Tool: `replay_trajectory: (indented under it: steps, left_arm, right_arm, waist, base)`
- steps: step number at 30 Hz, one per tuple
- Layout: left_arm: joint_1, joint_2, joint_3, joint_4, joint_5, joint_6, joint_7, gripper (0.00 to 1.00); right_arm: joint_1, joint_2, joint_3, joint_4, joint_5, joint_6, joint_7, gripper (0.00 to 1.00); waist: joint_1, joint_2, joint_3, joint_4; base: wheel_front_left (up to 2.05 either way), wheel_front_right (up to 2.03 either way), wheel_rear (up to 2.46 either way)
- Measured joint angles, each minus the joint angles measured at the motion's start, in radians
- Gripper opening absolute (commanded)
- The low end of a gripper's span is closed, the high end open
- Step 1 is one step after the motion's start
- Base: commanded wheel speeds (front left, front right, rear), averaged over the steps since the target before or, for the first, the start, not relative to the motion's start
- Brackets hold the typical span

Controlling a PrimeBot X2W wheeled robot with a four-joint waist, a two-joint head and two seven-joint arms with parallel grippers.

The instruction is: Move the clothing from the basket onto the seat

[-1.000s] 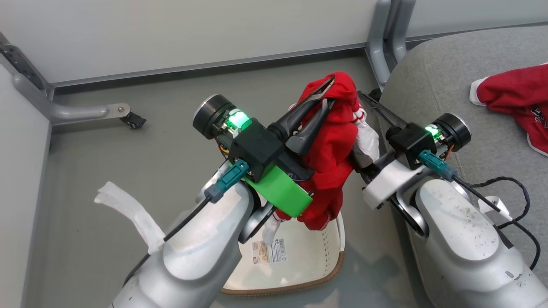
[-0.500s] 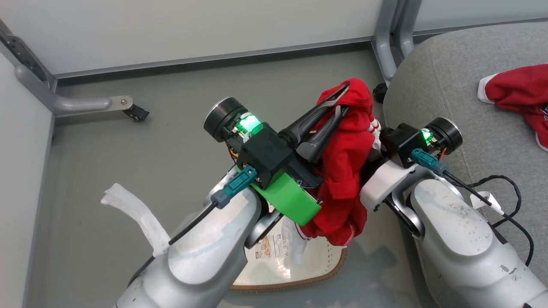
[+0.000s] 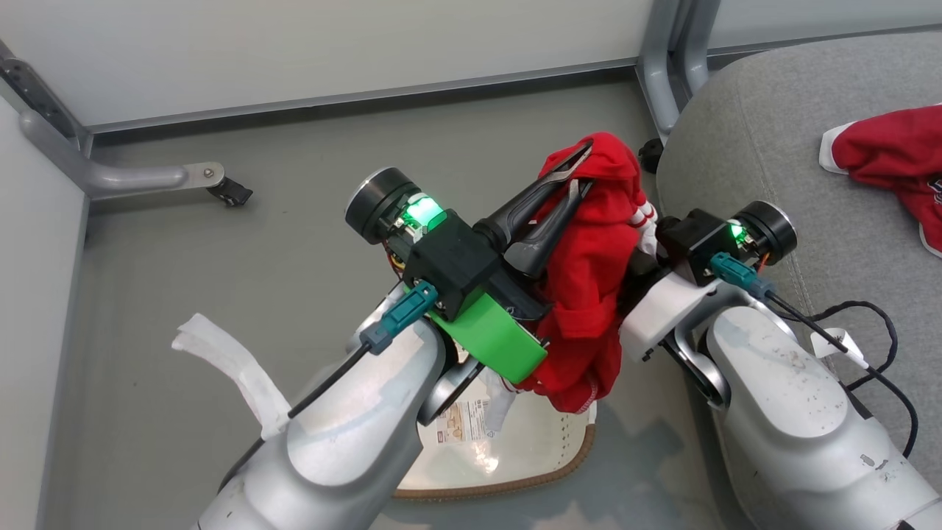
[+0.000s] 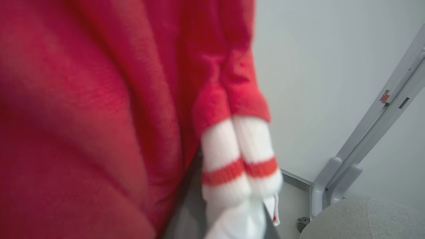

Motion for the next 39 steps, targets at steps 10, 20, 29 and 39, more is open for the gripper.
replay_trajectory:
  steps: [10, 20, 29, 39]
  left_arm:
    - [0.0, 0.0, 0.004, 0.015, 0.008, 0.0, 0.0, 0.92]
    - [0.0, 0.0, 0.006, 0.02, 0.018, 0.0, -0.002, 1.0]
    - [0.001, -0.001, 0.015, 0.024, 0.028, 0.0, -0.002, 1.0]
    - [0.001, -0.002, 0.021, 0.037, 0.049, 0.0, -0.002, 1.0]
  right_arm:
    - [0.004, 0.001, -0.024, -0.008, 0.0, 0.0, 0.0, 0.0]
    - [0.007, 0.0, -0.077, -0.014, -0.003, 0.0, 0.0, 0.0]
    - [0.008, 0.005, -0.107, -0.022, -0.009, 0.0, 0.0, 0.0]
    - [0.038, 0.02, -0.178, -0.048, -0.015, 0.0, 0.0, 0.0]
  waist:
    - [0.0, 0.0, 0.005, -0.001]
    - [0.0, 0.0, 0.013, -0.004]
    - [0.0, 0.0001, 0.019, -0.025]
    - [0.0, 0.0, 0.037, -0.098]
  base:
    - [0.0, 0.0, 0.0]
    - [0.0, 0.0, 0.0]
    - [0.0, 0.0, 0.0]
    - [0.0, 0.0, 0.0]
